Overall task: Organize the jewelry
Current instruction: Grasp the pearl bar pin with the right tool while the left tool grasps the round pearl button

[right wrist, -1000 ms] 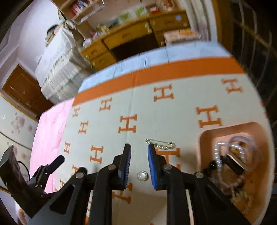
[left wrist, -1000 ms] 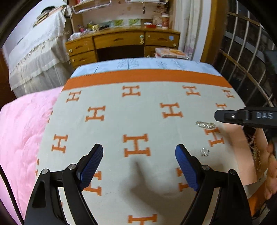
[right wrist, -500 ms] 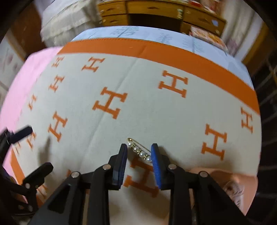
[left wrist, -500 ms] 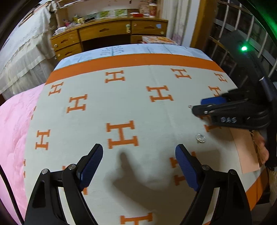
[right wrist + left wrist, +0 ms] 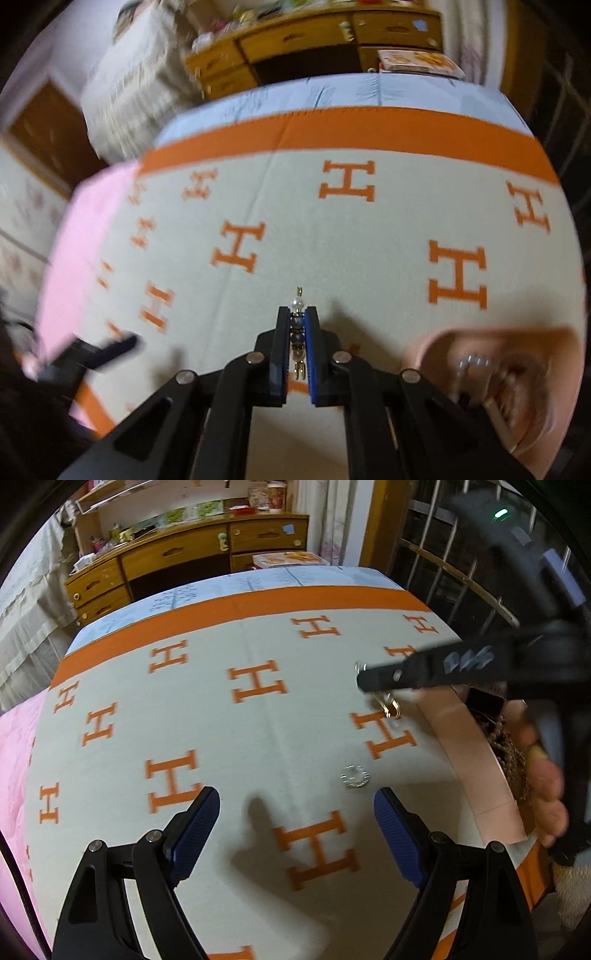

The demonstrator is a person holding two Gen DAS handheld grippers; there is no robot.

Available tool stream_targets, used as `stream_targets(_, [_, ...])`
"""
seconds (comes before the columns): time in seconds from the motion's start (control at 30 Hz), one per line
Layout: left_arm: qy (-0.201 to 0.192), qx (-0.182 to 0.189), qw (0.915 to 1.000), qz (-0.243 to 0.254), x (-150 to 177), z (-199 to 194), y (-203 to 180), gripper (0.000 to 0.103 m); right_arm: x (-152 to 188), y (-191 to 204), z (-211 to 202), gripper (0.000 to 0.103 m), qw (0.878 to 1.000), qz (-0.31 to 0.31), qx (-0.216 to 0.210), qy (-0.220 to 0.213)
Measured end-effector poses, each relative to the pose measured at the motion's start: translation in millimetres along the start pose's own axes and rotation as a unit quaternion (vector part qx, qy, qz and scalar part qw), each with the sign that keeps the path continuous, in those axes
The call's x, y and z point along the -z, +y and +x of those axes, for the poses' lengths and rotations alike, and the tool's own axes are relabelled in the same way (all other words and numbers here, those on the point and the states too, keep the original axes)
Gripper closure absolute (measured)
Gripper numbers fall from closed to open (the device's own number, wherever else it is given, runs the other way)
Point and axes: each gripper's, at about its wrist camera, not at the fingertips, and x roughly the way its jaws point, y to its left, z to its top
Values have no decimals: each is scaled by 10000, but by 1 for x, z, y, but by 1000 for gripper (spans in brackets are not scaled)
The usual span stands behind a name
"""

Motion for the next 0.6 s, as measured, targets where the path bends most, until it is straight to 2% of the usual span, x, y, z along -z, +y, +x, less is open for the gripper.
stream_targets(0.17, [131,-108,9994,-305,-5,9,-16,19,11,-15,-41,96,9958,506,-373,-672])
stream_targets(0.27, [107,-332,9989,-313,-7,12,-31,23,20,-22,-68,96,9910,630,-544,-1045])
stream_targets(0.33, [156,-555,9980,-257,-9,18,-43,37,28,-28,-84,96,9878,691,-668,-1227])
stream_targets(0.4, [339,-637,9970,-271,-9,28,-50,43,32,-32,-95,96,9851,731,-744,-1366])
stream_targets(0.6, [190,-897,9950,-390,-8,31,-58,50,45,-45,-118,96,9781,893,-924,-1636])
